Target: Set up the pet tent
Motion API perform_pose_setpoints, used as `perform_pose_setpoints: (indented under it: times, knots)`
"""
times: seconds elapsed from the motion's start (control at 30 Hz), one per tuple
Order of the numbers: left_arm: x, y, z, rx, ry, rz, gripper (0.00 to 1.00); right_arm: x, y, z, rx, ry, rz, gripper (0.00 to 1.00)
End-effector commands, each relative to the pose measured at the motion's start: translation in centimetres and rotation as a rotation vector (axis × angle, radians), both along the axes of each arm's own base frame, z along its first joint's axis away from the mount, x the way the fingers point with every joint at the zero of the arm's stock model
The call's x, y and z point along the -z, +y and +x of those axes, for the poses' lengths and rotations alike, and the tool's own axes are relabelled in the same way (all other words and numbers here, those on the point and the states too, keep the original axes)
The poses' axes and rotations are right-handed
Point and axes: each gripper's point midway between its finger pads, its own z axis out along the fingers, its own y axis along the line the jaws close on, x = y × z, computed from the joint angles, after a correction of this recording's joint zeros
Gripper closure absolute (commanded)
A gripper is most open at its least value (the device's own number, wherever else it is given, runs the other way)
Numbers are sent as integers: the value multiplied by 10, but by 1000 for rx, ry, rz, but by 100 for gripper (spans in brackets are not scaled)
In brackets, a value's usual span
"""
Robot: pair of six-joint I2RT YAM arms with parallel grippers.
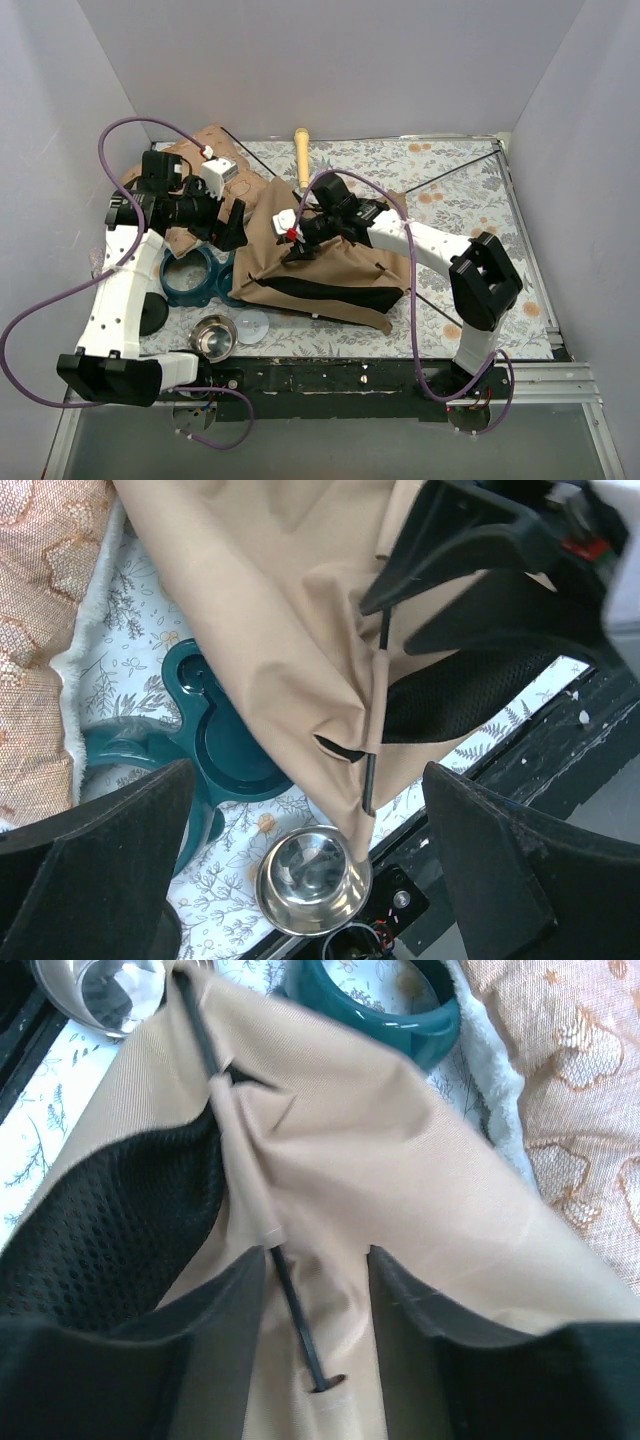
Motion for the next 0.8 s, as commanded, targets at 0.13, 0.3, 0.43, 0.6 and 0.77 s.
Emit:
perform_pose_setpoints:
  times: [0.13,0.3,0.43,0.6,0.77]
  knots:
    - [-11,-4,41,-42,-94,-27,2,-65,-63,25,315,206,43,30]
    - [-22,-9,67,-59,-148,-58,2,-62,-155,87,757,470,59,29]
    - [-38,-10,84,-103,-236,-97,2,-29,-234,126,1075,568,60,29]
    - [-38,-24,93,-34,-254,-146,2,0,-279,156,1269,722,55,31]
    - [-6,-74,93,102,-99,-154,27,-6,-257,154,1128,757,97,36]
